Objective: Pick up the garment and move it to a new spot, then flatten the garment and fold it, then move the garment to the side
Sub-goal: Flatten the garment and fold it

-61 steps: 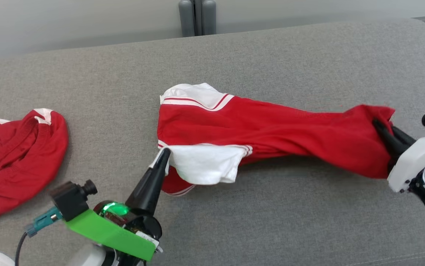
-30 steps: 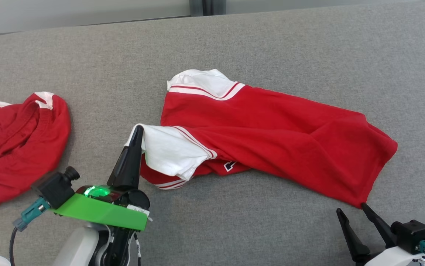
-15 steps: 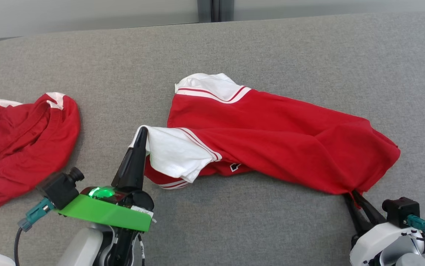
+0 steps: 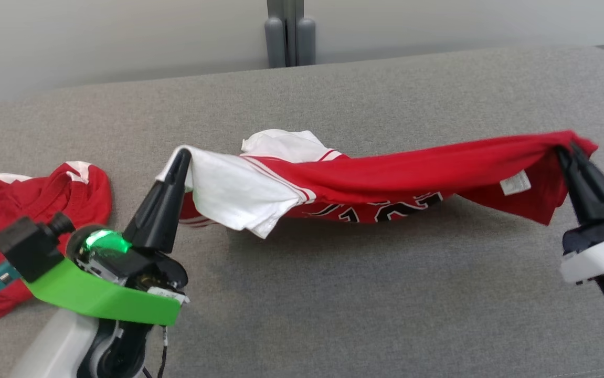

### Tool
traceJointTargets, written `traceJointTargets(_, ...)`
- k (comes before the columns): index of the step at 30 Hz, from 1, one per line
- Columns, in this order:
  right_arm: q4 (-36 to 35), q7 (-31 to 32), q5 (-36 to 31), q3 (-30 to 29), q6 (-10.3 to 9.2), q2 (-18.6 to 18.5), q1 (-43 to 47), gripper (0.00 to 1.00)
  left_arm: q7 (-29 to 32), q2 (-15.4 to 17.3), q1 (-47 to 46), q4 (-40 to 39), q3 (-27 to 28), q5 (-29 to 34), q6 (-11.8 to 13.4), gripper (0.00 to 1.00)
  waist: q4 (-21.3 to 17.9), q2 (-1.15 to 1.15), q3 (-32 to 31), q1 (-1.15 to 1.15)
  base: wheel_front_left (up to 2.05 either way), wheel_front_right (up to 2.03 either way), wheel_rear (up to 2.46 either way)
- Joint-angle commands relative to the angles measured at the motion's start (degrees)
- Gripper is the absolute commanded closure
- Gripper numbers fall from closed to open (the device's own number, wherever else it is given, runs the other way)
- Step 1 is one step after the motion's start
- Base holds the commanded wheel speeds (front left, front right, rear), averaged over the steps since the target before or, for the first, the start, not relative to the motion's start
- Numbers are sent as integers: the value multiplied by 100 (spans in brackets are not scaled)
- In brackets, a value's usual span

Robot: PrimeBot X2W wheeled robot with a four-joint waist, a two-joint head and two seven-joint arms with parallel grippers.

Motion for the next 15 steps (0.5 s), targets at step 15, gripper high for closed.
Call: traceJointTargets(15,-949,2048,1051,-114,-3,-884,-804,100,1496,690,-1397,-1064,4,-902,447,100,-104,0,-334,0,0,0,0)
